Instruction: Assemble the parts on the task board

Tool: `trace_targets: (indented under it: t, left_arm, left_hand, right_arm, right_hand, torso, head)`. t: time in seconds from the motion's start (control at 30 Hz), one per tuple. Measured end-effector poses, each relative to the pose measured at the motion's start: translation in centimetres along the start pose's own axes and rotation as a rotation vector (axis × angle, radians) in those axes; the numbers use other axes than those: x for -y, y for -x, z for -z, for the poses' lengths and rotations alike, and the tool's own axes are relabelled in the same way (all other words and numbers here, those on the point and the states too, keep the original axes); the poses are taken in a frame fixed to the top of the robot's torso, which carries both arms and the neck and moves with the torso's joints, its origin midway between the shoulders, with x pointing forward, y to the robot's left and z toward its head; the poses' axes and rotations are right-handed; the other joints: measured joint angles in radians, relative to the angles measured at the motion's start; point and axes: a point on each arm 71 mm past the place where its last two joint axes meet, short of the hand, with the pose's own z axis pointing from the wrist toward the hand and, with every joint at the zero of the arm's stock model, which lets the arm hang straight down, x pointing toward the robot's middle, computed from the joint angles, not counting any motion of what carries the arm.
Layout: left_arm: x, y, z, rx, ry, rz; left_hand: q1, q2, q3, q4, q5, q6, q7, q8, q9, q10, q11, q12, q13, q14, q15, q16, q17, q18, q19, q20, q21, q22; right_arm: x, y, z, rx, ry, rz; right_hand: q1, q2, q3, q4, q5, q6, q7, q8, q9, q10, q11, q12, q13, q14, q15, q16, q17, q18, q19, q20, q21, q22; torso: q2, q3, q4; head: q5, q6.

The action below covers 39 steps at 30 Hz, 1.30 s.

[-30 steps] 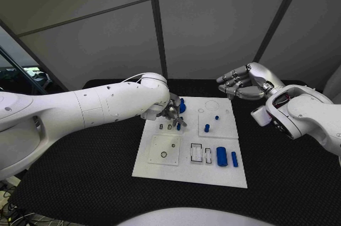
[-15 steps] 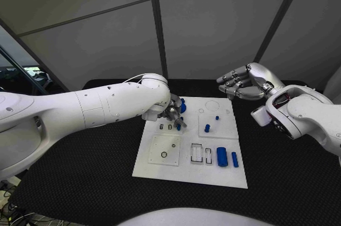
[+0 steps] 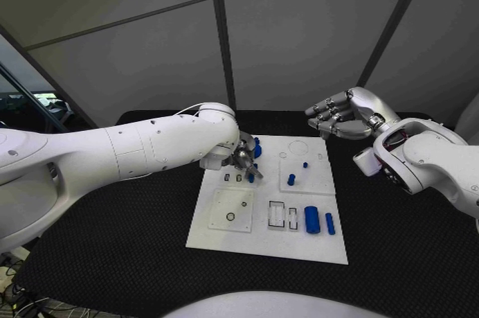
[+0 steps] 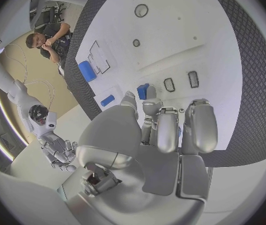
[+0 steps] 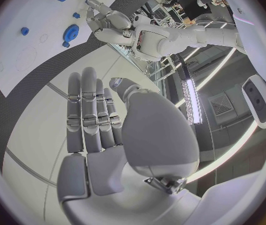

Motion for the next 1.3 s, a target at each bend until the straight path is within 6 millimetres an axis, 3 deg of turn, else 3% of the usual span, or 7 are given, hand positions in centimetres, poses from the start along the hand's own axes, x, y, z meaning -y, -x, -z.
trace_targets:
  t: [0.37,0.6,0.73,0.87,1.07,1.17,1.3]
  left_arm:
    - [-0.2,-0.1,0.0,-0.007,-0.003,0.014]
    - [-0.2,-0.1,0.1,-0.011,-0.006,0.022]
    - [-0.3,0.0,0.1,-0.013,-0.008,0.028]
    - [-0.4,-0.1,0.2,-0.017,-0.011,0.039]
    - [-1.0,-0.4,0.6,-0.018,-0.019,0.071]
    - [-1.4,-0.5,0.9,-0.008,-0.023,0.092]
    - [-2.1,-0.5,1.8,0.021,-0.033,0.128]
  left_hand:
    - [0.067,0.034,0.067,-0.031,0.004,-0.004,-0.004,0.004,0.016,0.000,0.000,0.000,0.006,0.000,-0.007,0.000,0.000,0.000,0.000,0.000,0.000,0.006]
    - [0.110,0.038,0.151,-0.056,0.004,-0.011,-0.011,0.000,0.023,-0.002,-0.007,-0.012,0.007,0.002,-0.013,0.000,0.000,0.000,-0.004,-0.004,0.000,0.009]
    - [0.135,0.018,0.224,-0.076,0.009,-0.015,-0.014,-0.009,0.025,-0.004,-0.009,-0.021,0.006,0.000,-0.014,0.000,0.000,0.000,-0.004,-0.004,0.000,0.011]
    - [0.155,-0.017,0.295,-0.013,0.012,-0.022,-0.007,-0.012,0.041,-0.007,-0.011,-0.036,0.002,0.000,-0.014,0.000,0.000,0.000,-0.004,-0.004,-0.008,0.015]
    - [0.055,-0.125,0.545,-0.030,0.012,-0.027,-0.002,0.003,0.082,0.001,-0.004,-0.039,0.003,0.000,-0.014,0.000,0.000,0.000,-0.004,-0.004,-0.008,0.025]
    - [0.016,-0.138,0.605,-0.046,0.012,-0.027,-0.002,0.012,0.099,0.007,-0.010,-0.039,0.007,0.000,-0.014,0.000,0.000,0.000,-0.004,-0.004,-0.008,0.029]
    - [-0.003,-0.141,0.626,-0.049,0.011,-0.029,-0.004,0.016,0.108,0.008,-0.010,-0.039,0.007,0.000,-0.014,0.000,0.000,0.000,-0.004,-0.004,-0.008,0.031]
  right_arm:
    - [0.1,0.0,-0.1,0.001,-0.003,0.001]
    - [0.1,0.0,-0.2,0.002,-0.004,0.001]
    - [0.1,0.0,-0.2,0.002,-0.005,0.001]
    - [0.1,0.0,-0.2,0.001,-0.005,0.001]
    - [0.2,0.0,-0.3,0.003,-0.007,0.002]
    - [0.3,0.1,-0.3,0.004,-0.009,0.003]
    - [0.5,0.3,-0.2,0.008,-0.014,0.006]
  right_hand:
    - [0.000,0.000,0.000,0.000,0.000,0.000,0.000,0.000,0.000,0.000,0.000,0.000,0.000,0.000,0.000,0.000,0.000,0.000,0.000,0.000,0.000,0.000]
    - [0.000,0.000,0.000,0.000,0.004,0.000,0.000,-0.004,0.000,0.000,0.000,0.000,-0.002,0.000,0.000,-0.006,0.000,0.000,0.000,0.000,0.000,-0.001]
    - [0.000,0.000,0.000,0.000,0.004,0.000,0.000,-0.004,0.000,0.000,0.000,0.000,-0.002,0.000,0.000,-0.006,0.000,0.000,0.000,0.000,0.000,-0.001]
    - [0.000,0.000,0.000,0.000,0.004,0.000,0.000,-0.004,0.000,0.000,0.000,0.000,-0.001,0.000,0.000,-0.006,0.000,0.000,0.000,0.000,0.000,-0.001]
    - [0.000,0.000,0.000,0.000,0.004,0.000,0.000,-0.004,0.000,0.000,0.000,0.000,-0.001,0.000,0.000,-0.006,0.000,0.000,0.000,0.000,0.000,-0.001]
    - [0.000,0.000,0.000,0.000,0.004,0.000,0.000,-0.004,0.000,0.000,0.000,0.000,-0.001,0.000,0.000,-0.006,0.000,0.000,0.000,0.000,0.000,-0.001]
    - [0.000,0.000,0.000,0.000,0.004,0.000,0.000,-0.004,0.000,0.000,0.000,-0.004,-0.002,0.000,0.000,-0.006,0.000,0.000,0.000,0.000,-0.004,-0.001]
  torso:
    - [0.001,-0.0008,0.0000]
    - [0.001,-0.0010,-0.0001]
    - [0.001,-0.0010,-0.0001]
    - [0.001,-0.0009,-0.0001]
    - [0.001,-0.0006,-0.0001]
    - [0.001,-0.0006,0.0005]
    - [0.001,-0.0005,0.0039]
  head:
    - [0.001,-0.004]
    - [0.001,-0.006]
    - [0.001,-0.009]
    - [0.001,-0.009]
    - [0.002,-0.009]
    - [0.002,-0.010]
    - [-0.002,-0.011]
